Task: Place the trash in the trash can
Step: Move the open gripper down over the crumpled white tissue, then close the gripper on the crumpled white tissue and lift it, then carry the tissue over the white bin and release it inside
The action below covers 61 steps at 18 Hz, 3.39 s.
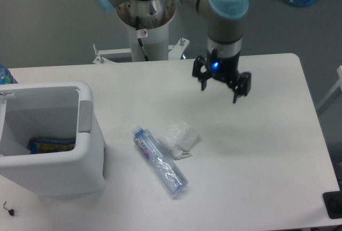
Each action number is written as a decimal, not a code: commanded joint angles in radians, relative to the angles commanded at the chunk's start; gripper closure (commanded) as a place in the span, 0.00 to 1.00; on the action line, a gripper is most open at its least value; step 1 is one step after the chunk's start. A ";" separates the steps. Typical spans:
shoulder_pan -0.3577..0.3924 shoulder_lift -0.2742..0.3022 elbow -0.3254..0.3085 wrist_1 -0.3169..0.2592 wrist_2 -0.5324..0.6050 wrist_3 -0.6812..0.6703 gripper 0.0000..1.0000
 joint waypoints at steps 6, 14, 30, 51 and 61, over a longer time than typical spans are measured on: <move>-0.045 -0.083 -0.001 0.061 0.009 0.035 0.00; -0.080 -0.172 0.008 0.095 0.037 0.069 0.00; -0.085 -0.183 0.028 0.100 0.057 0.063 1.00; -0.063 0.228 0.184 0.098 -0.419 -0.506 1.00; -0.328 0.256 0.170 0.100 -0.417 -0.609 1.00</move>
